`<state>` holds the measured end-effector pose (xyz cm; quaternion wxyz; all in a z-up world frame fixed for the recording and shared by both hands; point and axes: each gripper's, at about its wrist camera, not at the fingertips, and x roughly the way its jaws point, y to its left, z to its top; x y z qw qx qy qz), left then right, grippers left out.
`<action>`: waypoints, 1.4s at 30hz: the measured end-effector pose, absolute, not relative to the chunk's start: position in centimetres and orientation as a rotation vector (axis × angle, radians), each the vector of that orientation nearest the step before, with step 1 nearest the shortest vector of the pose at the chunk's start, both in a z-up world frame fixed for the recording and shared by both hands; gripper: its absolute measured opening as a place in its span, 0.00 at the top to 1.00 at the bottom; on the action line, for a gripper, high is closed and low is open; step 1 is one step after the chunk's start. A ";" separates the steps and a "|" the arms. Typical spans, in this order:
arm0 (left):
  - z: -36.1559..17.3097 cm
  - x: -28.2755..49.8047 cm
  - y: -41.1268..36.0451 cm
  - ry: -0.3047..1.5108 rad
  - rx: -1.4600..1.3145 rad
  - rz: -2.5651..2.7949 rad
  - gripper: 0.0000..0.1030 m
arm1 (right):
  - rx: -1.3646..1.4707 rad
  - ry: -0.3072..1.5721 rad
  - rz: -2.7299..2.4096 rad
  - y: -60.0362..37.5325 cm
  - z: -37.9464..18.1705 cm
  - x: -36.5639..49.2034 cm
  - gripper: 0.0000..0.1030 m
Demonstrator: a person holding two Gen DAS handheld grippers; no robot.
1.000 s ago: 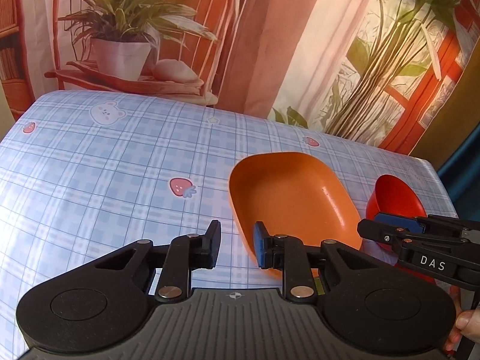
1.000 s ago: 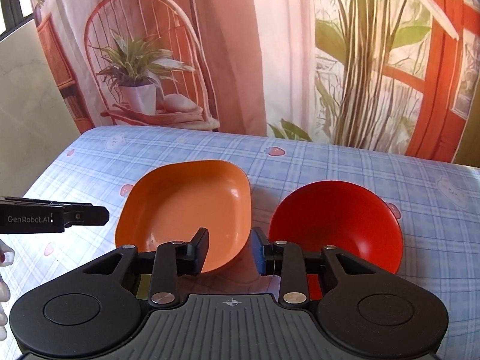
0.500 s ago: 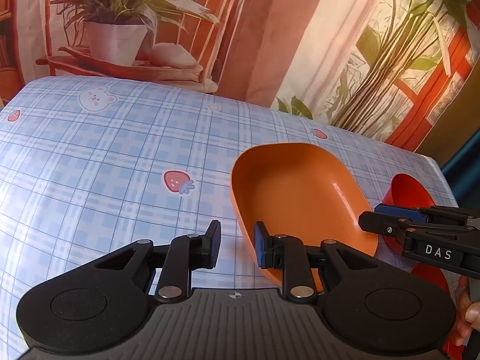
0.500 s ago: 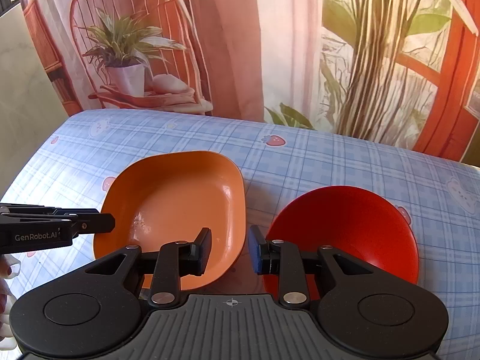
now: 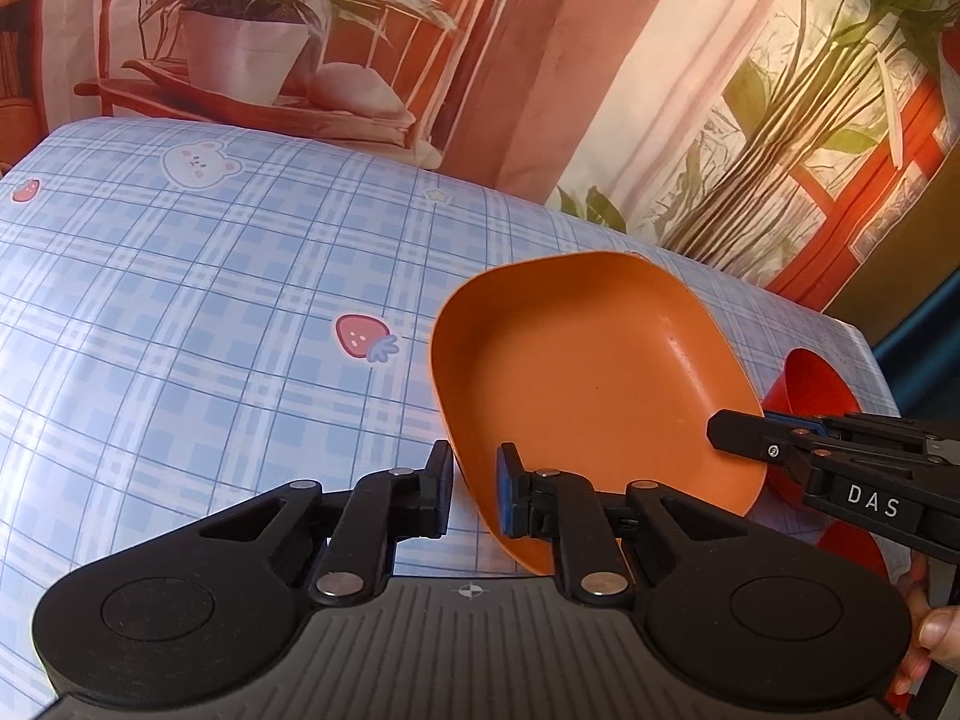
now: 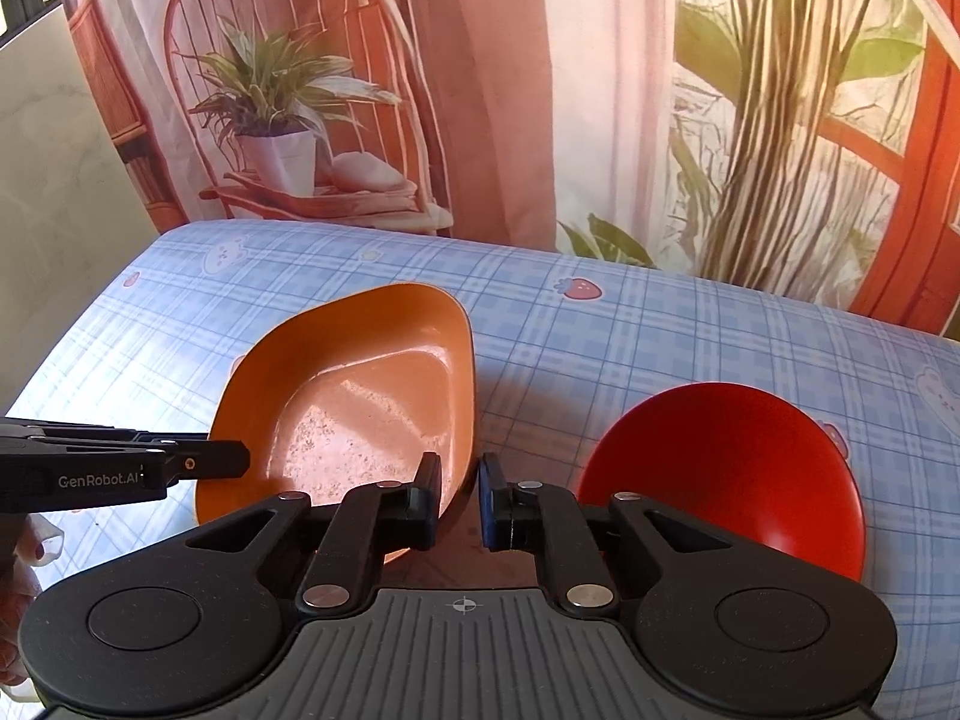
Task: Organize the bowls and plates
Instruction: 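Carry the orange plate with the left gripper over the green plate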
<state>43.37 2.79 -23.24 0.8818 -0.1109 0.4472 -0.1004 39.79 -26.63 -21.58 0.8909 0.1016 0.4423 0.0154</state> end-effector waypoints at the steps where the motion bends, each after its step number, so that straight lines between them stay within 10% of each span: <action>1: -23.1 43.3 2.7 0.927 -0.222 -0.206 0.84 | 0.202 0.917 0.028 -26.4 -21.6 39.7 0.88; 42: -16.4 29.0 -0.1 0.833 -0.063 -0.228 0.84 | 0.336 0.818 -0.015 -24.0 -17.4 24.0 0.89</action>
